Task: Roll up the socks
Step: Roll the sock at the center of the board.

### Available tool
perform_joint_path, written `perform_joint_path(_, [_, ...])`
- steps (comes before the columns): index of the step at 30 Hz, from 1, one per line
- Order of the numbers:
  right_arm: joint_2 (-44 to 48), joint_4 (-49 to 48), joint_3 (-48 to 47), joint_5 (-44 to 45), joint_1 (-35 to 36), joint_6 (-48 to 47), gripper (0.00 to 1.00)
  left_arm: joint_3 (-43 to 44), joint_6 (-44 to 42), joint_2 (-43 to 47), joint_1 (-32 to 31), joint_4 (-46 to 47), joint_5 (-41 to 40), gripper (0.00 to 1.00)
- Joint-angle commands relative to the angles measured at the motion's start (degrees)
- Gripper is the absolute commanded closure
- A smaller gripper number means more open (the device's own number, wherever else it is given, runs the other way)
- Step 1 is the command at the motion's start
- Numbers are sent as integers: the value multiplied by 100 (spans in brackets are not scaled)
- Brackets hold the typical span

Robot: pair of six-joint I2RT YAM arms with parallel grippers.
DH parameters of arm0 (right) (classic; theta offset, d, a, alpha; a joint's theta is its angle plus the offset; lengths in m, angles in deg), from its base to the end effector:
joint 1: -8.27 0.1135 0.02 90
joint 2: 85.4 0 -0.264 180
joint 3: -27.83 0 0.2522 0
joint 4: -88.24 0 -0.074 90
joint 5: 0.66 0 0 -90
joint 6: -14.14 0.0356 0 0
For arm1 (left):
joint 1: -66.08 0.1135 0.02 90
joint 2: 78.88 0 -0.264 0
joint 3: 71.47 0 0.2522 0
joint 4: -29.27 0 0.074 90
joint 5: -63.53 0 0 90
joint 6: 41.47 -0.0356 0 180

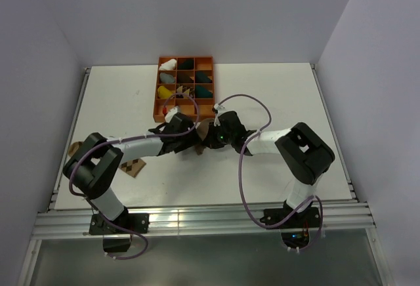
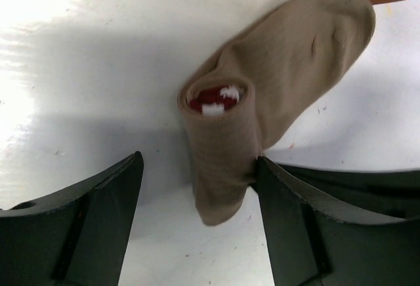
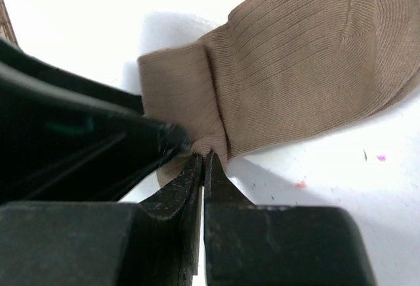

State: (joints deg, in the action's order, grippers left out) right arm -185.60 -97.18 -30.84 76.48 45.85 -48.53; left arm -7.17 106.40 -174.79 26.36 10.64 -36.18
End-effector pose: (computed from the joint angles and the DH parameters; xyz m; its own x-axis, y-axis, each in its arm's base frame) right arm 0.2673 0.2157 0.1421 -0.7533 -0.0149 -0.6575 -0.4404 0.7540 0.4874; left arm 0.2590 -0.2074 0.1600 -0.7776 -0.4392 -0.4499 -0.2099 0.8559 -0.4727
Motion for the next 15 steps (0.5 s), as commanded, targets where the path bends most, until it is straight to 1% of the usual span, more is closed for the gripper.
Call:
perform_joint_path(1, [-315, 450, -211, 153, -146, -61, 100, -360, -48, 301, -18, 133, 154, 25])
perform_joint_path(4, [-377, 564, -308, 47, -181, -105, 100, -536, 154, 372, 52, 389, 189, 27])
perform_joint_path(10, [-465, 687, -449, -102, -251, -184, 100, -1326, 751, 635, 386, 1522, 304, 29])
perform_joint_path(15, [-623, 916, -668, -181, -295, -246, 100, -1635, 911, 768, 474, 2409, 295, 30])
